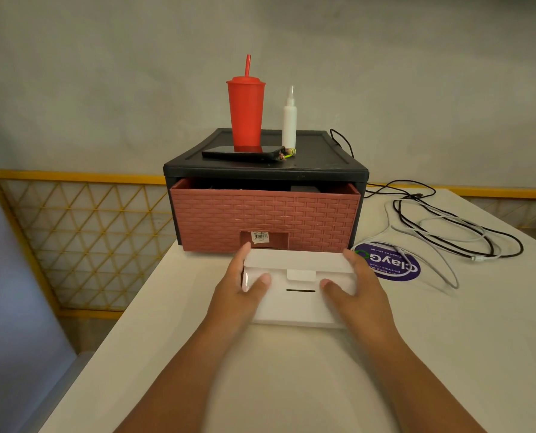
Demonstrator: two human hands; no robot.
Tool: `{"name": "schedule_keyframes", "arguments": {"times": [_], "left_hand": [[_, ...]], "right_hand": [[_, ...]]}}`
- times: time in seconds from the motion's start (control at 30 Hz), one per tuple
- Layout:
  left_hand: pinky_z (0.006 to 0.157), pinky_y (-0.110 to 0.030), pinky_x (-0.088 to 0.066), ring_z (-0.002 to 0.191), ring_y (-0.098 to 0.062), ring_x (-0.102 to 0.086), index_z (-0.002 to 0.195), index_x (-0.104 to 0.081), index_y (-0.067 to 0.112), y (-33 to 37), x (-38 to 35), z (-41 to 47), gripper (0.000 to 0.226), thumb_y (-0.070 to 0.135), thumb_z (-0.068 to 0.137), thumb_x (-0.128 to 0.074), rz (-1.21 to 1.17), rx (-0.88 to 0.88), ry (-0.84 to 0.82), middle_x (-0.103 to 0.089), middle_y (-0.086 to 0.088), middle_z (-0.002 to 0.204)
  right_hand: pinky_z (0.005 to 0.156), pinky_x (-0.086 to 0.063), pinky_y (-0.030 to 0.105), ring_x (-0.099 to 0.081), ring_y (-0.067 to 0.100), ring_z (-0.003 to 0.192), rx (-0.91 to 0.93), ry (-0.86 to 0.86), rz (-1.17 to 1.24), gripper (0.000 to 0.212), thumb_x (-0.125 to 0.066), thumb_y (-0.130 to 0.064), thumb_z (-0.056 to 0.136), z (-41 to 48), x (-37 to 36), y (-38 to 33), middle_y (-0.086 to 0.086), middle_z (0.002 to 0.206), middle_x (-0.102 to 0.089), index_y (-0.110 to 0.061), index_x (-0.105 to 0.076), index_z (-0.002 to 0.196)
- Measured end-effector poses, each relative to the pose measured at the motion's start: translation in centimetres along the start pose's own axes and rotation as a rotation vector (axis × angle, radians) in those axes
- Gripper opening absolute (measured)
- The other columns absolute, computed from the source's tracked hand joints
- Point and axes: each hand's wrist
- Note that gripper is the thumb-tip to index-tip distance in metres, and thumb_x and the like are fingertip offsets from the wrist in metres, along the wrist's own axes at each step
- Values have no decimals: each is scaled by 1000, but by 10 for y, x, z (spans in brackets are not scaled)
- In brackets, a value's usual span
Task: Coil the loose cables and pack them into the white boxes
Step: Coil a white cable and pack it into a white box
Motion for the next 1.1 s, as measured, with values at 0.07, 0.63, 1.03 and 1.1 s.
{"name": "schedule_keyframes", "arguments": {"times": [0.07, 0.63, 1.03, 1.1], "left_hand": [[98, -15, -26, 122, 2, -37, 143, -29, 34, 1, -1, -2, 64, 26, 88, -61, 16, 9, -16, -39, 20, 132], [104, -32, -38, 118, -12, -49, 124, -39, 36, -5, -7, 3, 50, 25, 84, -67, 66, -26, 76, -53, 7, 126], [66, -7, -42, 83, 1, -56, 111, -39, 33, -4, -8, 1, 48, 19, 78, -72, 40, -73, 101, -57, 11, 97], [67, -7, -42, 86, 1, -56, 112, -39, 33, -5, -8, 1, 50, 21, 77, -73, 32, -74, 101, -57, 12, 99]], "right_hand": [[101, -30, 24, -39, 13, 127, -10, -2, -10, 72, -72, -32, 77, -1, 0, -2, -4, 139, -39, -27, -36, 139], [85, -30, 18, -39, 3, 101, 32, -24, -42, 66, -78, -27, 70, 0, 0, -3, -10, 118, -33, -33, -46, 127], [84, -31, 17, -43, 1, 94, 81, -30, 55, 51, -75, -17, 73, 1, -2, 2, -4, 119, -38, -40, -47, 109], [85, -32, 18, -44, 3, 97, 83, -32, 52, 54, -77, -20, 71, 0, -2, 3, -5, 118, -37, -40, -46, 110]]}}
Point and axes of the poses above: each hand's wrist, its own z-axis towards the middle knuckle, its own x-axis out of the back of the hand, y = z × x
